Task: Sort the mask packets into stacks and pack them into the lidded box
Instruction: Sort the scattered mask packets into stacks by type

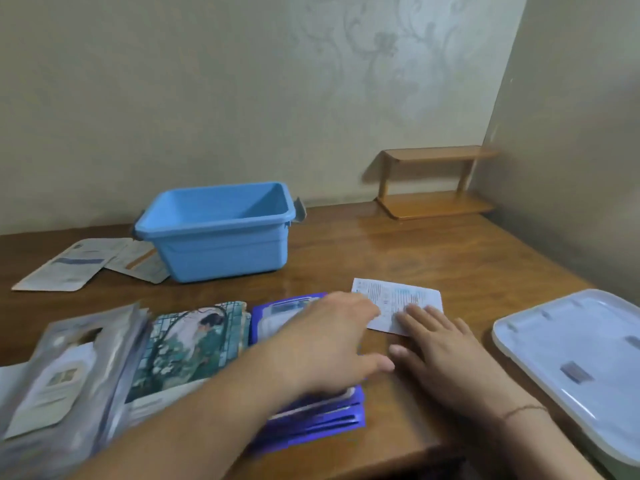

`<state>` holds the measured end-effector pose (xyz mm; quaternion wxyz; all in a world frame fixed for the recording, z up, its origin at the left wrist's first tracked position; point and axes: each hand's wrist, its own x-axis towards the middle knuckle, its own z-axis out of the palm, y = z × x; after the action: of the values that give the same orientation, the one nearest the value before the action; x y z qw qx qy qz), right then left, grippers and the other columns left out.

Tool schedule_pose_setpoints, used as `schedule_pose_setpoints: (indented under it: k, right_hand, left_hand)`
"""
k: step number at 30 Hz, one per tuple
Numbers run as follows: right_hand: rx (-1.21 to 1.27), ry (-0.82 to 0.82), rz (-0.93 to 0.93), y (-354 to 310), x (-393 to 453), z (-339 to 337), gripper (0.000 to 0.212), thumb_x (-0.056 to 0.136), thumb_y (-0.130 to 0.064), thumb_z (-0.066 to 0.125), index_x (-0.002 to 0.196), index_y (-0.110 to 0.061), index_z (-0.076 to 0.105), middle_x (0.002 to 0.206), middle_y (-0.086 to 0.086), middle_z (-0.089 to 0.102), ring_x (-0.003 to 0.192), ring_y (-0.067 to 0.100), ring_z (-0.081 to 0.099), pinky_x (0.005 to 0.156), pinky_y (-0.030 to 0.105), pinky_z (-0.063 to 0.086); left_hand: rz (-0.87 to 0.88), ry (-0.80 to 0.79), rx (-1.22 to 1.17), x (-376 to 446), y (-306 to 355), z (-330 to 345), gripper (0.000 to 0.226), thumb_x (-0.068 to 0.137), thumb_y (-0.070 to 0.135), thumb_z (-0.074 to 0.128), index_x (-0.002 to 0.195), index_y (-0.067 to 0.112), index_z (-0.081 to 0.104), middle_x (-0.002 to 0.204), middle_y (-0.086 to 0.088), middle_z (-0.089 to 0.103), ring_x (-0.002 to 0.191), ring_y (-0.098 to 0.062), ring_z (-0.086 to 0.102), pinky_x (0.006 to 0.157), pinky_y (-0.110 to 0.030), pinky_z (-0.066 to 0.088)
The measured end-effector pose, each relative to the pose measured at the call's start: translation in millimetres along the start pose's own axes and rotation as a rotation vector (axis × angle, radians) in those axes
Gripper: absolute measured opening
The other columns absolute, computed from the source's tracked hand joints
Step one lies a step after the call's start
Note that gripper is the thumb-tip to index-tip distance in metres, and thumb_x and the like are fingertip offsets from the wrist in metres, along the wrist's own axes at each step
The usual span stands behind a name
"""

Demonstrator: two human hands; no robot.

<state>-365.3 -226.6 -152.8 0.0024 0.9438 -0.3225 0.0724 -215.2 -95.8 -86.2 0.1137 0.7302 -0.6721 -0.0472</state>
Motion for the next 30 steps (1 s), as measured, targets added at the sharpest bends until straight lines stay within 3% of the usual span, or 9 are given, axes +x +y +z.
schedule_pose_setpoints:
  k: [3, 7, 10, 13, 16, 19, 22, 26, 30]
  right_hand:
    - [-0.014, 0.171, -0.069, 2.5, -39.9, 6.7, 0.074, 0.090, -0.070, 0.014, 0.119, -0.023, 0.064, 0.126, -0.003, 0.064, 0.111, 0.025, 0.062, 0.083, 0.048, 0.051]
    - [0.020, 0.441, -0.198, 10.7, -95.4, 33.0, 0.072, 0.088, -0.075, 0.024, 0.116, -0.021, 0.061, 0.116, 0.000, 0.071, 0.101, 0.022, 0.054, 0.082, 0.044, 0.040]
    - [-0.007, 0.535, -0.297, 24.3, -113.0, 43.4, 0.047, 0.093, -0.057, 0.035, 0.118, -0.023, 0.055, 0.116, 0.001, 0.071, 0.100, 0.021, 0.052, 0.084, 0.044, 0.038]
    - [0.071, 0.652, -0.336, 33.1, -117.2, 44.2, 0.024, 0.097, -0.029, 0.041, 0.109, -0.023, 0.060, 0.108, 0.000, 0.073, 0.094, 0.016, 0.055, 0.090, 0.042, 0.041]
    - [0.128, 0.706, -0.360, 30.8, -118.6, 24.4, 0.039, 0.100, -0.025, 0.038, 0.095, -0.018, 0.076, 0.097, -0.002, 0.075, 0.086, 0.015, 0.055, 0.089, 0.042, 0.043]
    - [0.221, 0.775, -0.394, 19.2, -109.0, -31.3, 0.022, 0.092, -0.013, 0.055, 0.089, -0.015, 0.076, 0.085, -0.004, 0.072, 0.078, 0.015, 0.055, 0.085, 0.040, 0.045]
    - [0.415, 0.712, -0.364, 8.1, -82.2, -90.8, 0.020, 0.075, -0.016, 0.075, 0.095, -0.019, 0.076, 0.077, -0.006, 0.068, 0.071, 0.018, 0.059, 0.073, 0.033, 0.048]
    - [0.671, 0.278, -0.102, 9.5, -22.0, -117.9, 0.023, 0.074, -0.031, 0.081, 0.096, -0.036, 0.072, 0.077, -0.014, 0.069, 0.074, -0.001, 0.062, 0.064, 0.014, 0.045]
    - [0.923, -0.016, 0.094, 18.4, 7.1, -100.3, 0.014, 0.079, -0.021, 0.078, 0.092, -0.017, 0.076, 0.078, 0.001, 0.075, 0.073, 0.010, 0.068, 0.067, 0.027, 0.058]
  left_hand:
    - [0.048, -0.124, 0.058, 7.6, 26.9, 26.1, 0.096, 0.080, 0.065, 0.063, 0.153, 0.016, 0.023, 0.161, -0.002, 0.020, 0.148, -0.016, 0.012, 0.122, -0.033, 0.009]
    - [0.162, -0.340, 0.042, -9.7, 39.7, 50.4, 0.122, 0.076, 0.067, 0.066, 0.155, 0.020, -0.014, 0.162, 0.005, -0.023, 0.146, -0.007, -0.026, 0.118, -0.029, -0.015]
    - [0.248, -0.282, 0.153, -20.4, 46.8, 65.6, 0.118, 0.081, 0.063, 0.064, 0.155, 0.018, -0.016, 0.160, 0.000, -0.028, 0.146, -0.012, -0.029, 0.119, -0.034, -0.016]
    - [0.265, -0.161, 0.228, -21.6, 54.4, 80.3, 0.102, 0.083, 0.056, 0.063, 0.156, 0.010, 0.008, 0.165, -0.011, 0.000, 0.152, -0.023, 0.001, 0.121, -0.038, -0.002]
    - [0.336, 0.030, 0.263, -22.3, 54.0, 89.1, 0.081, 0.061, 0.050, 0.076, 0.132, 0.015, 0.058, 0.137, -0.004, 0.060, 0.127, -0.018, 0.055, 0.108, -0.031, 0.043]
    - [0.453, 0.309, -0.228, -25.7, 50.3, 90.9, 0.041, 0.089, 0.025, 0.067, 0.128, 0.017, 0.060, 0.125, 0.006, 0.066, 0.116, -0.009, 0.061, 0.094, -0.026, 0.049]
    - [0.230, 0.343, -0.767, -32.2, 54.3, 72.8, 0.015, 0.096, 0.016, 0.060, 0.105, 0.024, 0.067, 0.097, 0.024, 0.067, 0.088, 0.008, 0.061, 0.077, -0.013, 0.046]
    - [-0.172, 0.169, -1.487, -34.0, 61.7, 68.4, 0.019, 0.085, 0.020, 0.066, 0.096, 0.010, 0.077, 0.104, -0.010, 0.075, 0.098, -0.023, 0.071, 0.084, -0.033, 0.057]
    - [-0.284, 0.098, -1.721, -37.3, 59.3, 65.9, 0.028, 0.086, 0.019, 0.063, 0.108, 0.003, 0.071, 0.105, -0.020, 0.073, 0.087, -0.031, 0.073, 0.062, -0.034, 0.061]
